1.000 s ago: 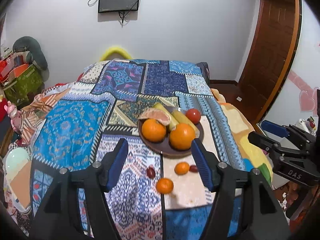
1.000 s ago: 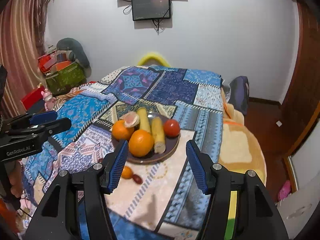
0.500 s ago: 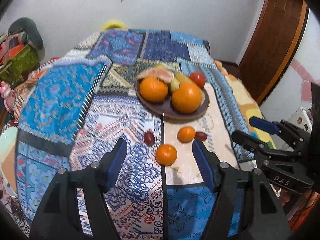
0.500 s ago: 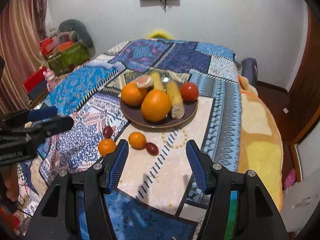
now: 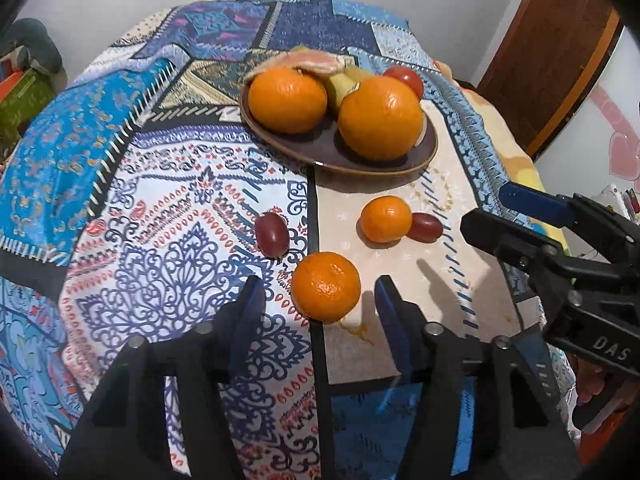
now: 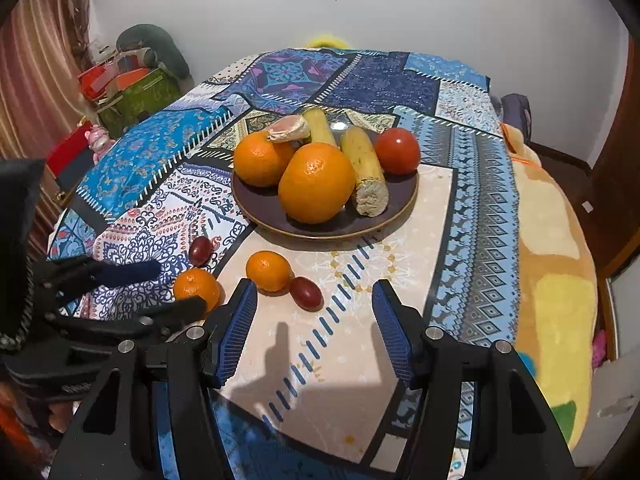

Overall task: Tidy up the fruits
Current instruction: 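Grasp a small mandarin with the left gripper while the right gripper grasps the other mandarin, then carry the mandarin with the left gripper while the right gripper carries its mandarin to the plate, then lower the mandarin onto the plate and open the left gripper while the right gripper releases its mandarin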

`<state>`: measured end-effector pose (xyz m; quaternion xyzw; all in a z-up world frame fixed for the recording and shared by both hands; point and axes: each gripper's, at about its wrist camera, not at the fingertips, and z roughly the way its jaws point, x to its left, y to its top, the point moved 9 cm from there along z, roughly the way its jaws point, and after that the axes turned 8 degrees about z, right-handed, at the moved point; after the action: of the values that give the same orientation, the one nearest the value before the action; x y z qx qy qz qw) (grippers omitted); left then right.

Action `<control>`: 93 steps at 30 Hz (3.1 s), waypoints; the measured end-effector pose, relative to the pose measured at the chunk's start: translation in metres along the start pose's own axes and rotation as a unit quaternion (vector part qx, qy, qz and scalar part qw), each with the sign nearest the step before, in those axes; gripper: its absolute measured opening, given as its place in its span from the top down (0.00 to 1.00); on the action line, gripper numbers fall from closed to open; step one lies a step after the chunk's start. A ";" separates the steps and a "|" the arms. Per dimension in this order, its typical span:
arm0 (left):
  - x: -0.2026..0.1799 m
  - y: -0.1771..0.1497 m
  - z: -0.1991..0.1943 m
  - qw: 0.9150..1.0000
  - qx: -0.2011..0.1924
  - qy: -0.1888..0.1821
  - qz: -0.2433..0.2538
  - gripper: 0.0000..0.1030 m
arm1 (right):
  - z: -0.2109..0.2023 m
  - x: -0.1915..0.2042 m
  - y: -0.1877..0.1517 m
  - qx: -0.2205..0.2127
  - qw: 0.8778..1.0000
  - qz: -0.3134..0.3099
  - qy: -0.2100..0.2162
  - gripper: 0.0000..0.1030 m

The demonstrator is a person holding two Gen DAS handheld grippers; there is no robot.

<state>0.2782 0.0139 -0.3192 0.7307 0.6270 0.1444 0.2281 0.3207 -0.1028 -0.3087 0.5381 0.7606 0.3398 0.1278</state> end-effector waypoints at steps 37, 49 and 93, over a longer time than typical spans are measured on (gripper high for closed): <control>0.044 0.026 -0.036 0.997 -0.066 0.017 -0.032 0.64 | 0.057 0.034 -0.001 0.049 0.997 -0.051 0.012 0.69; 0.029 0.056 -0.048 0.995 -0.092 0.014 -0.018 0.64 | 0.017 0.009 0.027 -0.012 1.000 -0.027 0.004 0.69; 0.022 0.093 0.034 0.999 -0.046 0.013 -0.013 0.48 | 0.061 -0.068 0.084 -0.033 0.998 0.039 -0.033 0.64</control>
<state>0.3786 0.0203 -0.3023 0.7093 0.6319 0.1796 0.2556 0.4427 -0.1251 -0.3108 0.5738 0.7229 0.3513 0.1575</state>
